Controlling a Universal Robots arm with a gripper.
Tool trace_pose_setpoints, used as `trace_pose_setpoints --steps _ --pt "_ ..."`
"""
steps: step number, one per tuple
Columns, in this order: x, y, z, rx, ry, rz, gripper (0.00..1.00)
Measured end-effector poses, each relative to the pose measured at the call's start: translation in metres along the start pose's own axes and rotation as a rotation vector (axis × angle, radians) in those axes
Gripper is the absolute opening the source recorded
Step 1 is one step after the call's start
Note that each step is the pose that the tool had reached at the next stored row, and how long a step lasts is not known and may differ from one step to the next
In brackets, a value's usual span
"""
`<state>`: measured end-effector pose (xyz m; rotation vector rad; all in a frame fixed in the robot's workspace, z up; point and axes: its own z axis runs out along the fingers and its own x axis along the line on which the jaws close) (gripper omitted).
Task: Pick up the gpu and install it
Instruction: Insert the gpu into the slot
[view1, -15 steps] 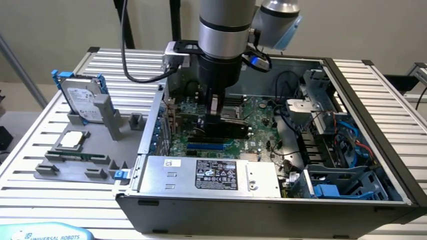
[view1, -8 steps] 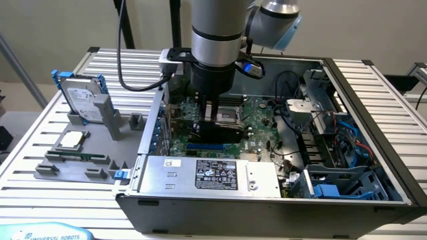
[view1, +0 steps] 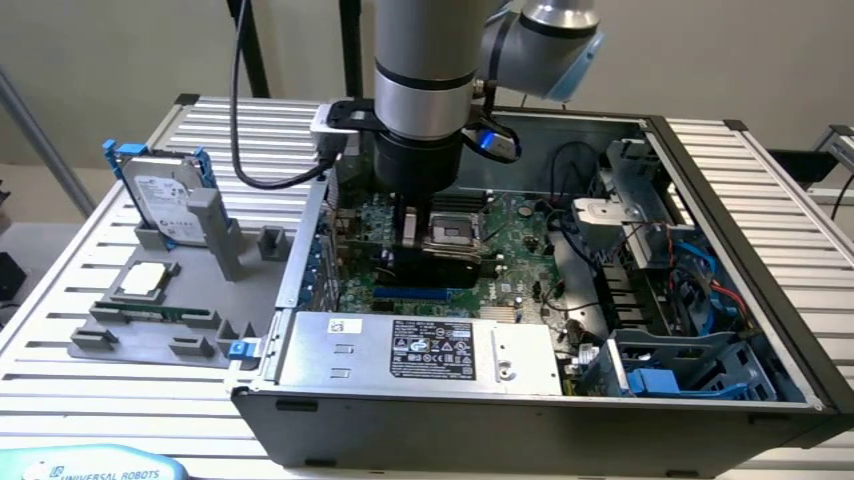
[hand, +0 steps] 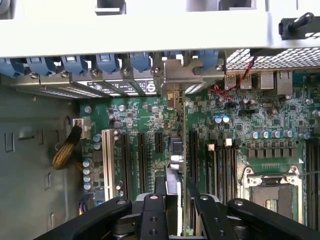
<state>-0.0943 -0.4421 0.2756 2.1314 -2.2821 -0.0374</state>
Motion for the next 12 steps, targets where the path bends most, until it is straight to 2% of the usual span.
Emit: trace_pose_setpoints --steps 12 --pt "0.0 0.0002 0.0029 -0.0002 -0.0007 -0.018 0.27"
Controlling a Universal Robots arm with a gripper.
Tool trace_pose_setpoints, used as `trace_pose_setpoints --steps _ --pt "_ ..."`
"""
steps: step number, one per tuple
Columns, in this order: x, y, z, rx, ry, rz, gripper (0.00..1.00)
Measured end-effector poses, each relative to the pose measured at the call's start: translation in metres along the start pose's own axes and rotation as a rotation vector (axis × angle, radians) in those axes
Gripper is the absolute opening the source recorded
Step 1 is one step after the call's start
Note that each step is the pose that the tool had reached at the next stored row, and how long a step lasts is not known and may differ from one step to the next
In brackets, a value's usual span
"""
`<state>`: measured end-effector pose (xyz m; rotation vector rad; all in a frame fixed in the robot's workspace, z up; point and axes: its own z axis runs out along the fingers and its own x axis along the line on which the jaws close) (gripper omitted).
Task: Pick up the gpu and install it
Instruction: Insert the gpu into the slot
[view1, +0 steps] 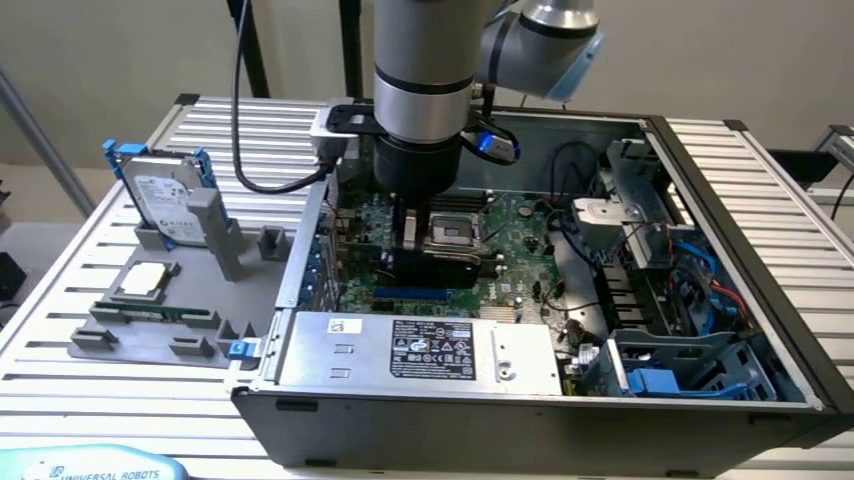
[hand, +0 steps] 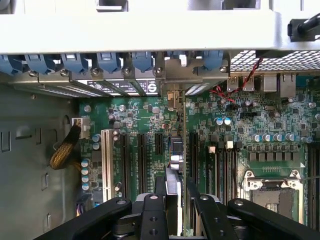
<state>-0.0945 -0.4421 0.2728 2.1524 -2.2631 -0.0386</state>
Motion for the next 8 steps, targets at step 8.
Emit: trace_pose_setpoints --steps 8 --pt "0.0 0.0005 0.0021 0.0 0.0002 -0.007 0.27"
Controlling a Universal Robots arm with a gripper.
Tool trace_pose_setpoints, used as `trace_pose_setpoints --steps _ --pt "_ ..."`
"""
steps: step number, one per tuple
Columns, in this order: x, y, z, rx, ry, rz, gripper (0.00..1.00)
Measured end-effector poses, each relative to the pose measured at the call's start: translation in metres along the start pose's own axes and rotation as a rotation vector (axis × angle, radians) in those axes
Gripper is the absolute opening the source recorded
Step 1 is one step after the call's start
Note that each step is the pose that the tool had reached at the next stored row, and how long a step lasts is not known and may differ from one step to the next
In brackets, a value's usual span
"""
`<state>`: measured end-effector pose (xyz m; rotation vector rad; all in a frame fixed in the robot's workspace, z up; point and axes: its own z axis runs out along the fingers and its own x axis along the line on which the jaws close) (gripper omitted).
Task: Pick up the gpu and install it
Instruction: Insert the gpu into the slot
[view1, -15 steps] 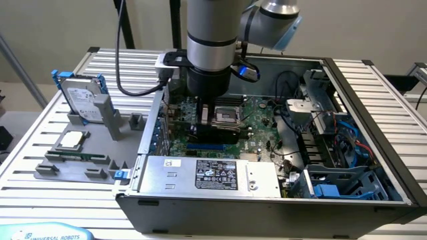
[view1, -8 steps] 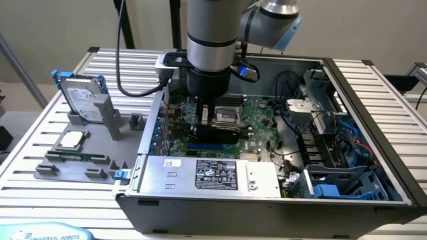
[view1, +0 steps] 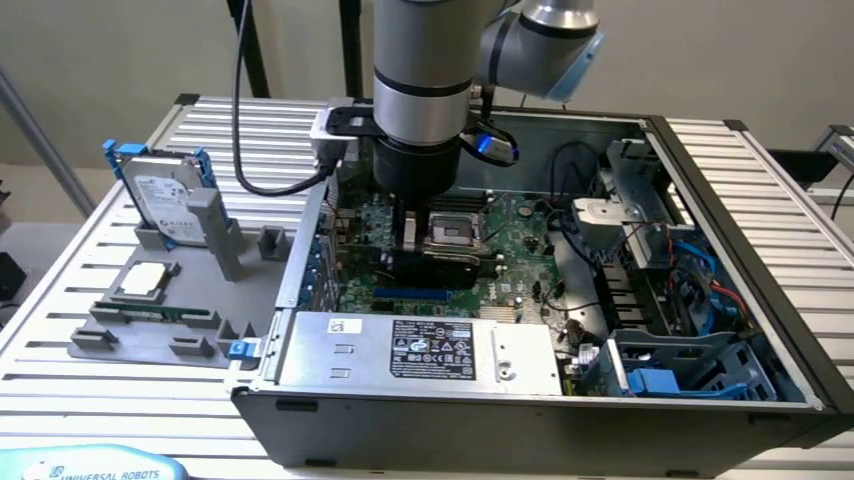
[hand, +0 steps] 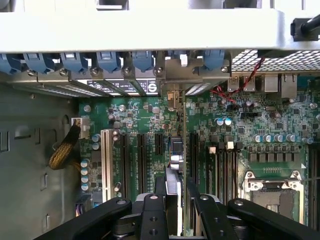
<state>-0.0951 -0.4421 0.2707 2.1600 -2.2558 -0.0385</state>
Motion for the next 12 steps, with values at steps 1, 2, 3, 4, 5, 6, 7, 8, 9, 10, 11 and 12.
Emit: trace_pose_setpoints --steps 1,2,3,4,5,6,7,8,9,10,11,12 --pt "0.0 0.0 0.0001 -0.0001 0.0002 -0.002 0.27" --pt "0.0 0.0 0.0002 -0.0001 0.0003 -0.002 0.27" --pt "0.0 0.0 0.0003 -0.0001 0.0003 -0.002 0.27" --pt "0.0 0.0 0.0003 -0.0001 0.0002 -0.002 0.27" --pt "0.0 0.0001 0.0004 0.0 0.0001 -0.002 0.27" --pt "0.0 0.0001 0.0004 0.0 0.0001 -0.002 0.27" --pt "0.0 0.0001 0.0004 0.0 0.0001 -0.002 0.27" --pt "0.0 0.0001 0.0006 0.0003 0.0 -0.002 0.27" --pt "0.0 0.0001 0.0007 0.0009 0.0001 -0.002 0.27" --pt "0.0 0.0003 0.0008 0.0019 0.0 -0.002 0.27" --pt "0.0 0.0004 0.001 0.0032 -0.0001 -0.002 0.27" --pt "0.0001 0.0007 0.0012 0.0042 -0.0001 -0.002 0.27"
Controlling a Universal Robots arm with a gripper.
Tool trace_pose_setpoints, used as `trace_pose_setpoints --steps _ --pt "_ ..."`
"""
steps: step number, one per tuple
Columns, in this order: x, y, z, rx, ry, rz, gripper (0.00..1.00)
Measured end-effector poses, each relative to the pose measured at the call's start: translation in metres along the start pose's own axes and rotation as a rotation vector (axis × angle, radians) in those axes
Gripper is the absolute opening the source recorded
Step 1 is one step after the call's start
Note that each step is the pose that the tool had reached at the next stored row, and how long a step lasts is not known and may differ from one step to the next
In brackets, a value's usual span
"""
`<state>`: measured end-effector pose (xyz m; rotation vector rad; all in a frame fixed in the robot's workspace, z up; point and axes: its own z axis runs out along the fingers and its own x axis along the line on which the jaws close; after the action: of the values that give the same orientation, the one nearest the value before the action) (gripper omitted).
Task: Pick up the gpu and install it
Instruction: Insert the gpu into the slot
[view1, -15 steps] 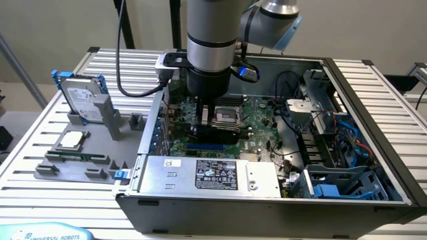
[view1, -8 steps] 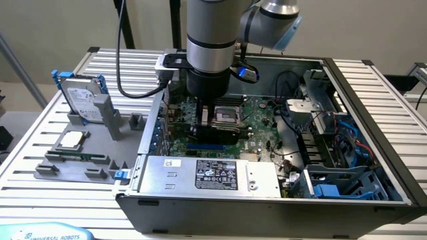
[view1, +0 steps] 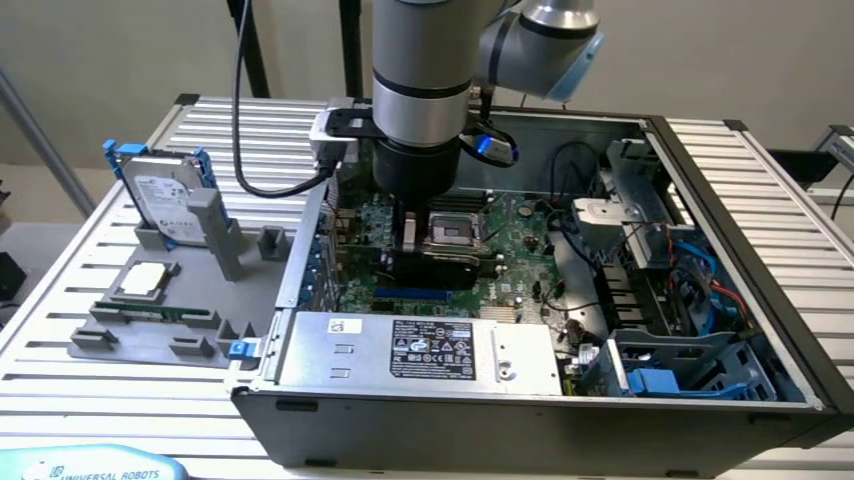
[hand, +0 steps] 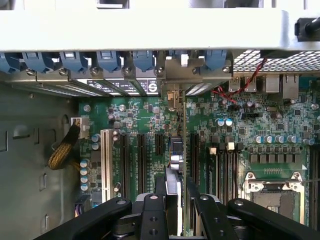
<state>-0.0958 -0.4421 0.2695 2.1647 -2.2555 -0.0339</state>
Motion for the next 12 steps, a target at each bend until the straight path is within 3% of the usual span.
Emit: trace_pose_setpoints --steps 12 --pt "0.0001 0.0027 0.0047 0.0028 -0.0001 -0.002 0.27"
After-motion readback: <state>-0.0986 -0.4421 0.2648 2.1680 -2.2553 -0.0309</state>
